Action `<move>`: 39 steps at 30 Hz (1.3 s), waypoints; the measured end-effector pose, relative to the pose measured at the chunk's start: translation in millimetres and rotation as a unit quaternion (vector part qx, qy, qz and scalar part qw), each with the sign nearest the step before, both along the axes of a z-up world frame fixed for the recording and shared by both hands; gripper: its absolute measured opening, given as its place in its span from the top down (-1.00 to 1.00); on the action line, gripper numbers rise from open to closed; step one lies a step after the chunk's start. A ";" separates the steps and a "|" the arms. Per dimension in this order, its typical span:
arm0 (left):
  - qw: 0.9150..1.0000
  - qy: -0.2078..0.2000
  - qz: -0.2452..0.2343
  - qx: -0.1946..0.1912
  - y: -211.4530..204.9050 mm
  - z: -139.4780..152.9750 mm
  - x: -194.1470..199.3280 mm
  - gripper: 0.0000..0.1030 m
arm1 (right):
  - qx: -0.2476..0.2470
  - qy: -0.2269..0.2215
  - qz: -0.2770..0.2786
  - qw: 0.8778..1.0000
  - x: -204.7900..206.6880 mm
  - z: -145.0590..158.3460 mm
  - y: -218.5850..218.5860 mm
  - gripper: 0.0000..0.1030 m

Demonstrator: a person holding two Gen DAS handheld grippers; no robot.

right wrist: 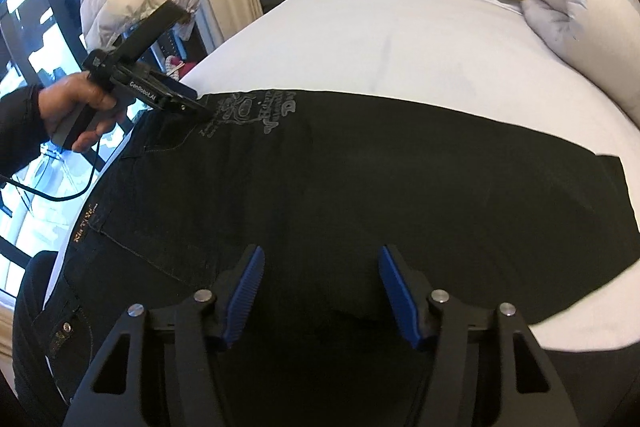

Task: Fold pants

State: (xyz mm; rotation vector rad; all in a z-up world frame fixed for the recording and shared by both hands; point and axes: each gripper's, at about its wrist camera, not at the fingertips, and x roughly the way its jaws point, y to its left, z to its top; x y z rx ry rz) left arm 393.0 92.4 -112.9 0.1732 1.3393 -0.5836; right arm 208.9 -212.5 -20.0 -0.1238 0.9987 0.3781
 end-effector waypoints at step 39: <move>0.989 -0.138 0.007 -0.045 -10.5 98.5 -103.0 0.91 | -0.189 0.000 0.293 0.937 139.6 2.2 95.4 -0.18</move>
